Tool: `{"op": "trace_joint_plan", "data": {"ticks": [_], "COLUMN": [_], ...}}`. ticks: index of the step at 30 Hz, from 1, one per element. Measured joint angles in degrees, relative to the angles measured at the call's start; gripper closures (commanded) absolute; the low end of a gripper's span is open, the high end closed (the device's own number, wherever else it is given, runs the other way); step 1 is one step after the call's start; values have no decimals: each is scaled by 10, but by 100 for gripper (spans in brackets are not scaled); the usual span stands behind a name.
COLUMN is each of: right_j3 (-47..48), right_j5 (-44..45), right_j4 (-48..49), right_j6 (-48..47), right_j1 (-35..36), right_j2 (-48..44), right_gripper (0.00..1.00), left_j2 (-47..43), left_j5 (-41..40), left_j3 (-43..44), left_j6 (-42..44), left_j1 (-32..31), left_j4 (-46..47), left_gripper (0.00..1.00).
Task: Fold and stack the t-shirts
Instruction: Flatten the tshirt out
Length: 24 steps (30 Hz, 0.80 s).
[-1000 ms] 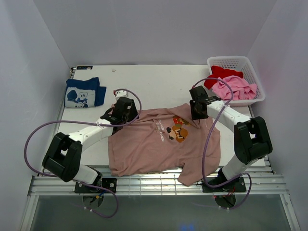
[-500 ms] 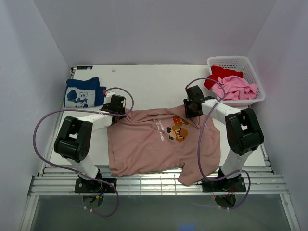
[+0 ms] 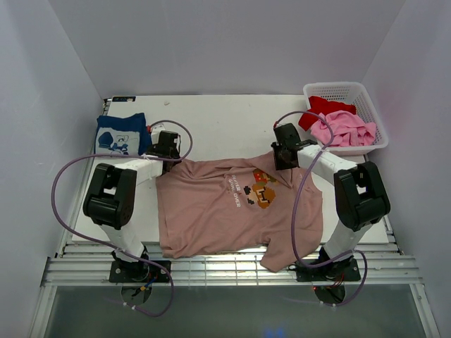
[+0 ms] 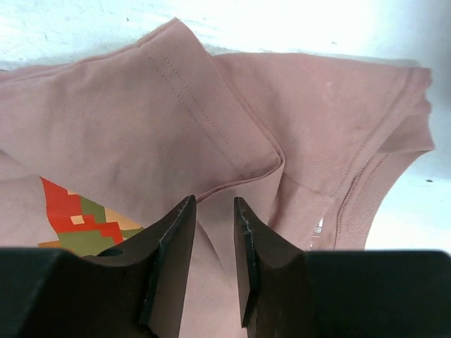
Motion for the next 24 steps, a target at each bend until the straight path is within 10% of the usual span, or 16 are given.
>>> {"op": "trace_joint_plan", "data": {"ticks": [6, 15, 24], "right_j3": [0, 0, -6], "right_j5": [7, -11, -26], "right_j4": [-1, -4, -3], "right_j6": [-9, -12, -12], "right_j1": [0, 0, 0], "right_j2": [-14, -14, -14], "right_gripper": [86, 64, 63], "left_j2": [24, 39, 40], "left_j5": [3, 16, 28], "left_j3": [19, 30, 31], "left_j6": [3, 5, 2], "left_j1": [9, 34, 40], "left_j4": [7, 6, 6], "left_gripper": [37, 37, 36]}}
